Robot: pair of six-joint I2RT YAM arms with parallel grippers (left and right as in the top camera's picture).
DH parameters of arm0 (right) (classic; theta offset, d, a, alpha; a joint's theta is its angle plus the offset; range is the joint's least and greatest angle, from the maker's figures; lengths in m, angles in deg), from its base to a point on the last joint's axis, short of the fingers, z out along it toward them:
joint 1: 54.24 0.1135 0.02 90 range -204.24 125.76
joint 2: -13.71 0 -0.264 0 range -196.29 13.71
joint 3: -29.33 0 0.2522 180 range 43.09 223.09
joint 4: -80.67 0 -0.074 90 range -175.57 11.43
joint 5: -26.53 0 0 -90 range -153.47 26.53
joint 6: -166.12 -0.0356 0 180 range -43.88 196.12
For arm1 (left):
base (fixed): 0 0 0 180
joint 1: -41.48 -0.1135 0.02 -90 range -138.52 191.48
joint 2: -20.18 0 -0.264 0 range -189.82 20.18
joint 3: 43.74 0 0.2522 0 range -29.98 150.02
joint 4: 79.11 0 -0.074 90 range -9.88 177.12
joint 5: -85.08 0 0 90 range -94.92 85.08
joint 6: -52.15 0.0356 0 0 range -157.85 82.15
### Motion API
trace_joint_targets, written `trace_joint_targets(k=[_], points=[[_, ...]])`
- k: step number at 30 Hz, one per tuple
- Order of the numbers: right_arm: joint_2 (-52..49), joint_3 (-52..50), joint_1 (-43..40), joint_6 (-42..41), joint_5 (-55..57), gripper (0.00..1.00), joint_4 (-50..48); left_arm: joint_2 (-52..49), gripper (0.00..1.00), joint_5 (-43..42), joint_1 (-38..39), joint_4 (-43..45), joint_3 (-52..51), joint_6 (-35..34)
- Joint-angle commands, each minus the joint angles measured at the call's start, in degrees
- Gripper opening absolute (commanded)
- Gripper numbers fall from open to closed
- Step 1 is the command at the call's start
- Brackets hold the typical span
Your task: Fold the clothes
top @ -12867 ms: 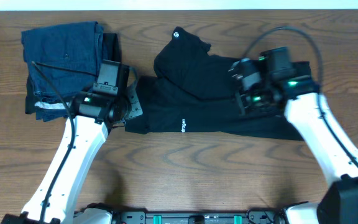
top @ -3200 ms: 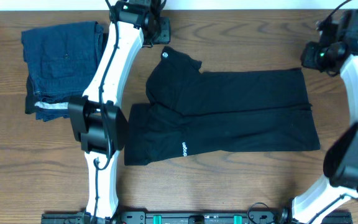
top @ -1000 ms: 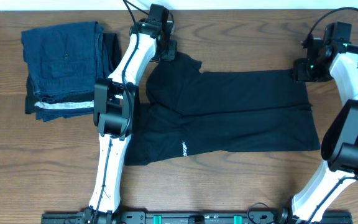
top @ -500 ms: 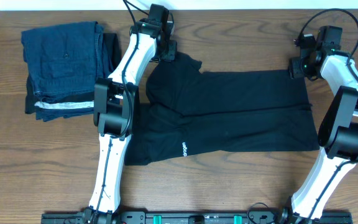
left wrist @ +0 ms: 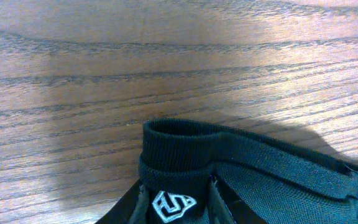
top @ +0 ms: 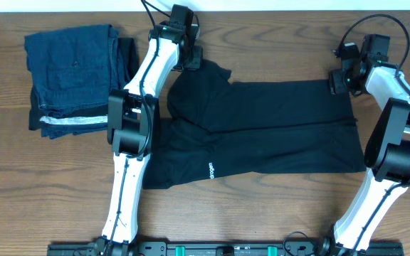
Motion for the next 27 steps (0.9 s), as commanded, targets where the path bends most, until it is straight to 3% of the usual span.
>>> trace_joint_targets(k=[1, 3, 8, 16, 17, 19, 23, 27], points=[[-0.17, -2.25, -1.27, 0.94, -0.52, 0.62, -1.05, -1.68, 0.3, -0.37, -0.17, -0.76, 0.55, 0.11], [-0.17, -2.56, -1.36, 0.9, -2.56, 0.61, -1.11, -1.68, 0.3, -0.37, -0.17, -0.76, 0.52, 0.11], [-0.17, -2.58, -1.33, -0.11, -5.88, 0.44, -1.03, -1.68, 0.3, -0.37, -0.17, -0.79, 0.55, 0.11], [-0.31, -2.62, -1.79, -0.13, -5.84, 0.48, -0.17, -1.68, 0.3, -0.37, -0.17, -0.76, 0.55, 0.11], [-0.37, -2.62, -1.92, -0.13, -5.84, 0.45, -0.04, -1.68, 0.3, -0.37, -0.17, -0.74, 0.52, 0.11], [-0.39, -2.62, -2.12, -0.17, -5.86, 0.24, 0.04, -1.68, 0.3, -0.37, -0.17, -0.74, 0.55, 0.11], [-0.39, -2.58, -2.14, -3.13, -5.88, 0.01, -1.7, -1.62, 0.26, -0.37, -0.2, -0.68, 0.55, 0.11], [-0.37, -2.51, -2.14, -3.13, -5.92, 0.01, -2.51, -1.05, 0.06, -0.35, -0.22, -0.79, 0.7, 0.11]])
